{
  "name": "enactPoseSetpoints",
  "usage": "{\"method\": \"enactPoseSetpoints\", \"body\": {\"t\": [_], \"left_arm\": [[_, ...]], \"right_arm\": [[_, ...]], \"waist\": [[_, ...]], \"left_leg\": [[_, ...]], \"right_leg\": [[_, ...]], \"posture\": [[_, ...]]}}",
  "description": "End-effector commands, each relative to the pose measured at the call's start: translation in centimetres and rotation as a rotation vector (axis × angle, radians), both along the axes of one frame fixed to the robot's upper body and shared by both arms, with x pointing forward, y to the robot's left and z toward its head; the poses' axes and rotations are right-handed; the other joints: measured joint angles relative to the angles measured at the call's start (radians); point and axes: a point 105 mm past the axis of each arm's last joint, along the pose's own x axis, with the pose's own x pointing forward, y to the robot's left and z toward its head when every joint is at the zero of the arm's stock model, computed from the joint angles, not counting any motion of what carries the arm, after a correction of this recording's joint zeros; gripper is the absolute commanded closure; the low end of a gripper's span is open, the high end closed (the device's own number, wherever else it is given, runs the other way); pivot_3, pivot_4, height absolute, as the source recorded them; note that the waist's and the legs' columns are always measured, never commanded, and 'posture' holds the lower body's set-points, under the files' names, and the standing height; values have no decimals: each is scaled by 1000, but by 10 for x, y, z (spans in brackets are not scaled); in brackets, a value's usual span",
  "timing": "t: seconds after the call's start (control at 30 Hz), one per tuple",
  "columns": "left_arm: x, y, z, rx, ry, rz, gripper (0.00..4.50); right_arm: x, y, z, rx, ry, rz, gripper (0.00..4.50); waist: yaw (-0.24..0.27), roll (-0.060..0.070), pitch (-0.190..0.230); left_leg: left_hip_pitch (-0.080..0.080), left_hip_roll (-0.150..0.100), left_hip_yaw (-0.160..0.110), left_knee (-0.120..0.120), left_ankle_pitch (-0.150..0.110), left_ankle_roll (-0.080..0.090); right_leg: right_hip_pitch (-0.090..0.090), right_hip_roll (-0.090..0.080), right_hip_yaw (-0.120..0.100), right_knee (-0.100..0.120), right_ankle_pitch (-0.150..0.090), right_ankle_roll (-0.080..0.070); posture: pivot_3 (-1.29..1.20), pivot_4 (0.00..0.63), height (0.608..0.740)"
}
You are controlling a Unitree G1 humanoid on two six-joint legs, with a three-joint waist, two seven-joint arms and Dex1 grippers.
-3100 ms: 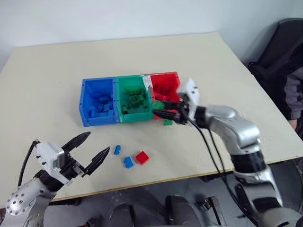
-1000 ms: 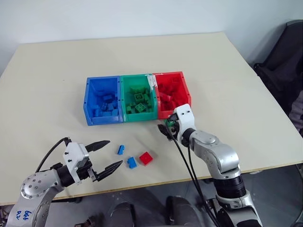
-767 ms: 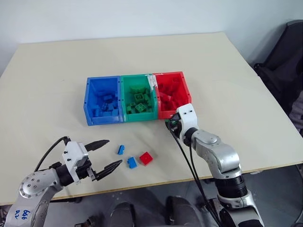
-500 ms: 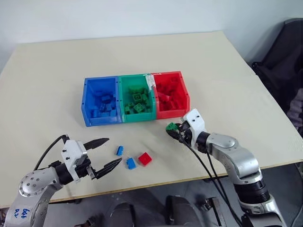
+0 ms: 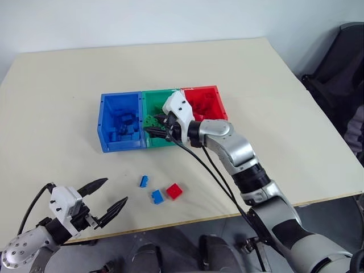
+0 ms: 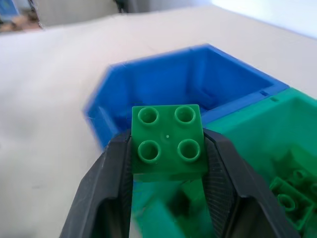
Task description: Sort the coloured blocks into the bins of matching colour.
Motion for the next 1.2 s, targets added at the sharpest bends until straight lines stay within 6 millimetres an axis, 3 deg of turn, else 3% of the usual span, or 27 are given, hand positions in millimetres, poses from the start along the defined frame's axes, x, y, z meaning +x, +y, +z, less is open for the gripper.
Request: {"method": "enactPoseSetpoints", "body": {"t": [0.03,0.17,0.33,0.47,0.53,0.67,0.83,1.0,1.2], "left_arm": [[-3,-4,14,11,-65,-7,0],[-1,-8,14,7,-68,-19,0],[4,-13,16,10,-70,-57,0],[9,-11,18,24,-58,-99,0],[13,-6,19,34,-45,-103,0],[18,6,21,66,-29,-118,0],[24,21,20,116,-29,-115,0],[27,19,21,110,-40,-139,0],[34,-16,33,66,-62,-275,0]], "right_arm": [[6,-1,18,39,-66,8,1339],[7,-14,17,22,-90,7,18],[-1,-44,22,54,-148,20,18],[-33,-88,21,123,-179,159,18],[-47,-123,12,150,-169,197,18],[-62,-178,-25,-2,-137,211,18],[-78,-224,-55,-144,-124,190,18],[-87,-230,-53,-134,-133,166,18],[-101,-225,-52,-114,-130,170,18]], "waist": [[-2,0,0],[-8,0,0],[-2,0,0],[10,0,0],[14,0,0],[25,1,1],[21,1,1],[24,1,1],[35,1,1]], "left_leg": [[0,0,0,0,0,0],[0,3,0,-1,0,-2],[0,3,0,-1,0,-2],[0,2,-1,-1,-1,-1],[0,2,0,-1,-1,-1],[0,2,1,-1,-1,-1],[4,3,3,-1,-1,-1],[4,3,4,0,-1,-2],[4,3,2,1,-1,-2]], "right_leg": [[0,0,0,0,0,0],[-1,1,-2,0,0,-1],[-1,1,-2,0,0,-1],[0,1,-3,-1,0,0],[0,1,-3,-3,0,0],[1,2,-4,-7,0,0],[2,2,-3,-8,0,0],[2,2,-3,-7,0,0],[3,1,-3,-7,0,1]], "posture": [[0,150,740],[0,150,740],[0,150,740],[0,150,740],[0,150,740],[0,150,740],[0,150,740],[0,150,740],[0,150,740]]}}
